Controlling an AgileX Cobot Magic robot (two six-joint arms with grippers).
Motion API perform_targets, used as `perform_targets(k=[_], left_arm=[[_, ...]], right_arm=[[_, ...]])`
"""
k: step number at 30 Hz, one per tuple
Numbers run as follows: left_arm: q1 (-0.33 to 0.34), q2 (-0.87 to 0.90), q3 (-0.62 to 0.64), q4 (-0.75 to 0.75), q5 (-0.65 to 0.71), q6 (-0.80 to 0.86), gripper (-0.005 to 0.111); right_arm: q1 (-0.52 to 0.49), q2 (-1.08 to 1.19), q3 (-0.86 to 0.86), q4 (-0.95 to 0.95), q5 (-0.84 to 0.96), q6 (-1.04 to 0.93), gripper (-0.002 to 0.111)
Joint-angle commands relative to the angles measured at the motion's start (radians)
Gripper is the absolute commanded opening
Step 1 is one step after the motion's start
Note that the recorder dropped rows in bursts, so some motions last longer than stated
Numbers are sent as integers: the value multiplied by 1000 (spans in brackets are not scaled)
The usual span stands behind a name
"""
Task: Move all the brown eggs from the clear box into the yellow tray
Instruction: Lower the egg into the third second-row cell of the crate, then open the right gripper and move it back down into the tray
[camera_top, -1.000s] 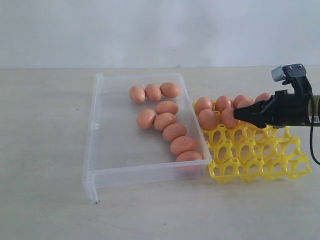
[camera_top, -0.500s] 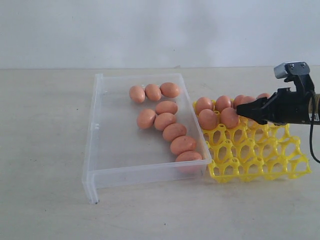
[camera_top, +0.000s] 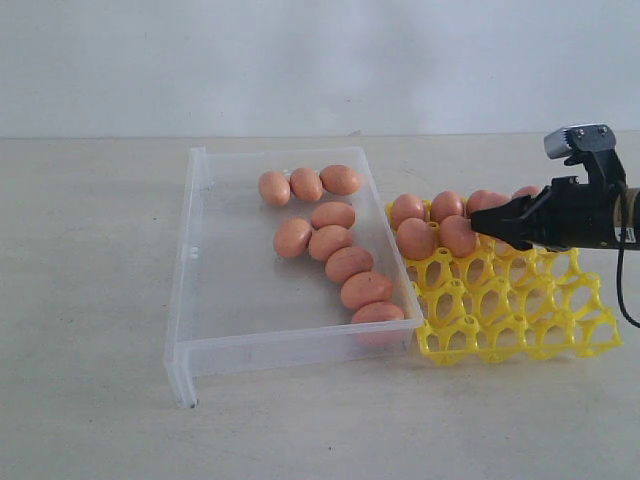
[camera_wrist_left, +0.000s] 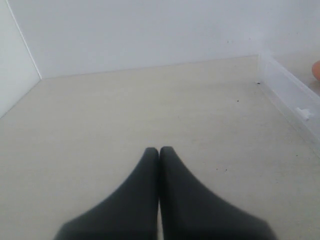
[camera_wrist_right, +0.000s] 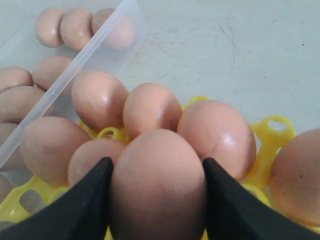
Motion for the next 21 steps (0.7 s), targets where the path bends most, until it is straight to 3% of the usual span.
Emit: perform_targets(k=[1,3,11,14,15,19,21], left_arm=[[-4,3,0,2,-3,-4,-4],[-4,3,0,2,-3,-4,-4],[-4,3,0,2,-3,-4,-4],[-4,3,0,2,-3,-4,-4],[-4,3,0,2,-3,-4,-4],[-4,3,0,2,-3,-4,-4],[-4,3,0,2,-3,-4,-4]], right_arm=[[0,-3,0,9,-24,-7,54],[0,-3,0,23,-24,-10,61],[0,-8,0,107,-27,-10,62],[0,-70,0,108,-94,148,61],[0,-105,0,105,-148,230,54],[0,-244,0,55,-228,264,-1],[2,-313,0,55,-196,263,0]])
